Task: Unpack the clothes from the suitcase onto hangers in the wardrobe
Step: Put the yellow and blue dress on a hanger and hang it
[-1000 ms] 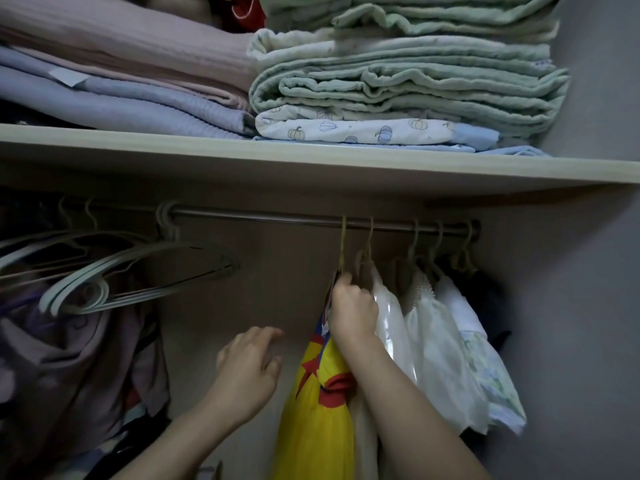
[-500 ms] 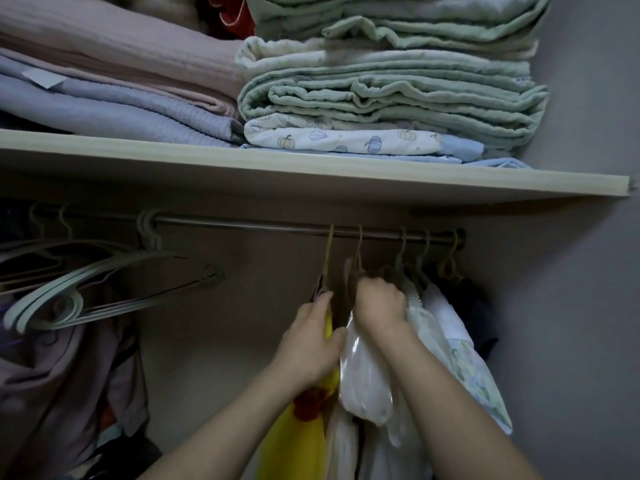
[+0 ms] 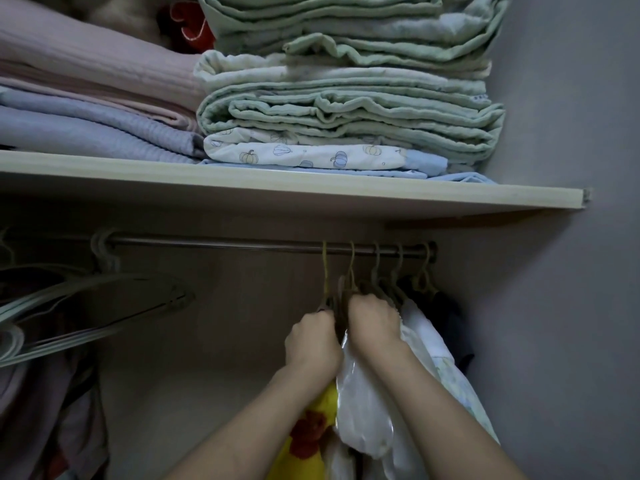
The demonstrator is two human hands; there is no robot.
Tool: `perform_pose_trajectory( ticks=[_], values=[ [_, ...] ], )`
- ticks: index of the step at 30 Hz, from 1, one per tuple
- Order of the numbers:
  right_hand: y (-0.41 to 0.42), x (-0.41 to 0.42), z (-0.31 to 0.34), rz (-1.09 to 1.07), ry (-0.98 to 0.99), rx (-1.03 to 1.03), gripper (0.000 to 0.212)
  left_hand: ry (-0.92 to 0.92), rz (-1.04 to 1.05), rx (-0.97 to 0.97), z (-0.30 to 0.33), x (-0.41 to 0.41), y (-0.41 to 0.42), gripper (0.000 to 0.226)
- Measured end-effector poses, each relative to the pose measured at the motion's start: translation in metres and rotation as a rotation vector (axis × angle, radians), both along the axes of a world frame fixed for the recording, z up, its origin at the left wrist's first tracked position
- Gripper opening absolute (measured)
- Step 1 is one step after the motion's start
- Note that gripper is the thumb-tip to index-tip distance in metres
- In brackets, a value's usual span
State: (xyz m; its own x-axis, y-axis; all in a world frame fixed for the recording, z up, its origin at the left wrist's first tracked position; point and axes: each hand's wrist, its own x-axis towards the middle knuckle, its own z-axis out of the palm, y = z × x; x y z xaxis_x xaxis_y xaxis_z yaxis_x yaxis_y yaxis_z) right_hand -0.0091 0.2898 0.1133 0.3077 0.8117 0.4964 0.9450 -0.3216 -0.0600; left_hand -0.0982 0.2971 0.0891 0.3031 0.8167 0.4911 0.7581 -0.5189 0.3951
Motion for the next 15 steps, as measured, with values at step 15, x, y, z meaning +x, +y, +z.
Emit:
perform_pose_trajectory(
  ticks=[15],
  values=[
    [-0.015,0.005,-0.007,0.005,-0.039,0.092,0.023,-0.026,0.024,0.026,-0.001,-0.01,-0.017,0.029]
  ],
)
